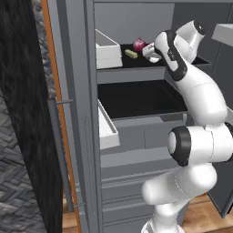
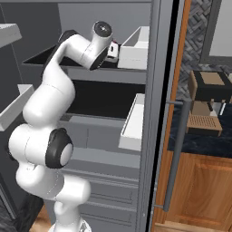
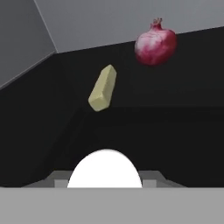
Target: Pick the egg and butter from the fridge and place them by the bowl for mixing.
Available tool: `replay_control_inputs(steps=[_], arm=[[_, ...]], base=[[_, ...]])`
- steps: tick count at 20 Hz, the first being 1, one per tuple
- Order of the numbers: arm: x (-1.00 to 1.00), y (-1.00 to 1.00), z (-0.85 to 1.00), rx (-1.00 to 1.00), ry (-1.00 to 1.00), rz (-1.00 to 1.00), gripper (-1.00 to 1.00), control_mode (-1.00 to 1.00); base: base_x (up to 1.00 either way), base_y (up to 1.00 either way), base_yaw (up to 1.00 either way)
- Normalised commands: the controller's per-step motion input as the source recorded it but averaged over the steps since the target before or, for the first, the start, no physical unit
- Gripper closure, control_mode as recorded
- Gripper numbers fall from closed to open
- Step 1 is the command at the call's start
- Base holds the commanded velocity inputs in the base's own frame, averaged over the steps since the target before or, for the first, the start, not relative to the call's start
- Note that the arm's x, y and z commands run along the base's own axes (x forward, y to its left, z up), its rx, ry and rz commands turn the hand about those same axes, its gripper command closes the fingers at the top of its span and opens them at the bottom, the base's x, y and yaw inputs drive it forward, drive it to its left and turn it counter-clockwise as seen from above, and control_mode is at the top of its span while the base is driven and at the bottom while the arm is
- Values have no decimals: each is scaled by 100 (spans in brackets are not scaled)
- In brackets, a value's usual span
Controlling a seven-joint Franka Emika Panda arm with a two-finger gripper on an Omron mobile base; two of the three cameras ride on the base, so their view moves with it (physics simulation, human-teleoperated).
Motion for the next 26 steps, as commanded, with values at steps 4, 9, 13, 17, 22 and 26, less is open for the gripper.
replay_control_inputs(steps=[4,9,13,17,22,26], arm=[[-81,16,0,-1,-1,-5,100,-100],[-80,16,-13,-3,0,-13,100,-100],[-83,9,-22,-3,0,-12,100,-100],[-68,8,-33,-4,9,-15,100,-100],[-41,0,-47,-2,25,-9,100,-100],[-40,0,-40,0,23,-1,100,-100]], base=[[0,0,0],[0,0,0],[0,0,0],[0,0,0],[0,0,0],[0,0,0]])
